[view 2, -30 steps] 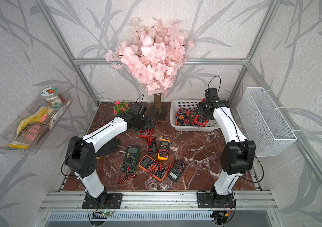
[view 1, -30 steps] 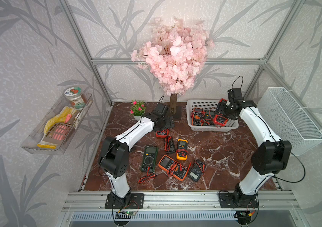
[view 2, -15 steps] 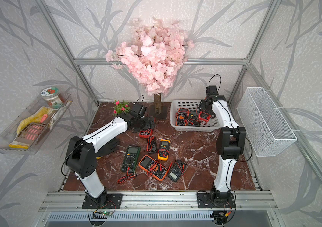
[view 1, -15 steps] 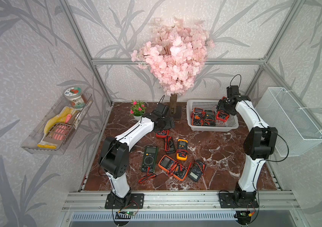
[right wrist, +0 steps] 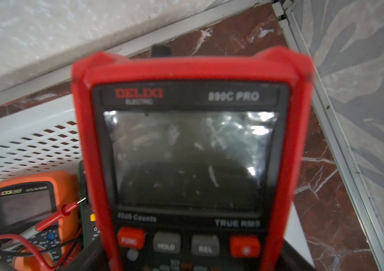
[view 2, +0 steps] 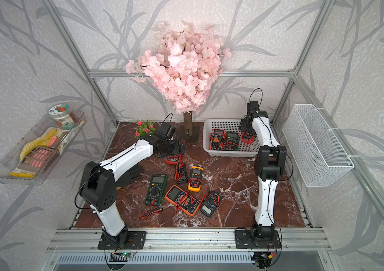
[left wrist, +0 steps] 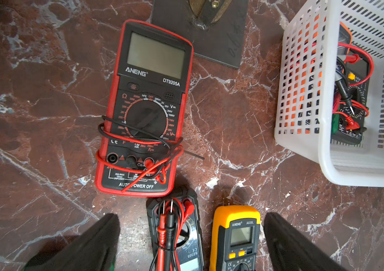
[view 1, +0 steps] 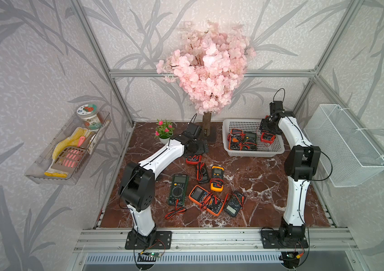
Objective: Put the multimeter into the basket
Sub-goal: Place the multimeter in the basket.
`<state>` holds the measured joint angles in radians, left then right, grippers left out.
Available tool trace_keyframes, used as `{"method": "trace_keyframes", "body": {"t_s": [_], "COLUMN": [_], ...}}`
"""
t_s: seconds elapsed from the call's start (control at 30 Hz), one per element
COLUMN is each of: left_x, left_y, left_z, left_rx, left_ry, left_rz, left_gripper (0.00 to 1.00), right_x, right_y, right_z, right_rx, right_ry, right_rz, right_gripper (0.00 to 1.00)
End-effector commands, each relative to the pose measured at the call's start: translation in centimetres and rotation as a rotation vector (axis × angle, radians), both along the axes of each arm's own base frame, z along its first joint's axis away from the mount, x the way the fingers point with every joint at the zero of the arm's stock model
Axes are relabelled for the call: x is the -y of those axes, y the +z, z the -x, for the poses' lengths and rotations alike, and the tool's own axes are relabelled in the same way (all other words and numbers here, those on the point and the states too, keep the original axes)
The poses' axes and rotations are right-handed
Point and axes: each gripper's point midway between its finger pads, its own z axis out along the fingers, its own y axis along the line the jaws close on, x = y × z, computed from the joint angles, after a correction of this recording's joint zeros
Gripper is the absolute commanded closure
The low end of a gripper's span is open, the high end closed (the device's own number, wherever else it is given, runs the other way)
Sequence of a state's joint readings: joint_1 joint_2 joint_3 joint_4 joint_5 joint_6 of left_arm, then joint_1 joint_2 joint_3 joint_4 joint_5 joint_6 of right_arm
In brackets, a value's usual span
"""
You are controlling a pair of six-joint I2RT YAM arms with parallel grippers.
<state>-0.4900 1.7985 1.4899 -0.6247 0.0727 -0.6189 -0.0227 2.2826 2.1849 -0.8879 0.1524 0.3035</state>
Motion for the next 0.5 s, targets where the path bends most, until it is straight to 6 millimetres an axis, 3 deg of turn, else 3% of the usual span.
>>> {"method": "trace_keyframes", "body": {"t_s": [0.0, 0.47], "left_x": [0.2, 0.3], "left_y": [0.2, 0.0], "left_z": [-0.3, -0.2], "left_rx": [0.002, -0.005], "left_ry": [-0.022, -0.031], "left_rz": [-0.016, -0.023], "left_gripper": [0.0, 0.0], "right_x": [0.2, 0.4], "right_y": [0.9, -4.1], "right_z": [0.2, 2.1], "right_rx": [-0.009, -0.133], "right_ry": [0.018, 0.004], "right_rz": [0.029, 0.029], "right_gripper": [0.4, 0.39]}}
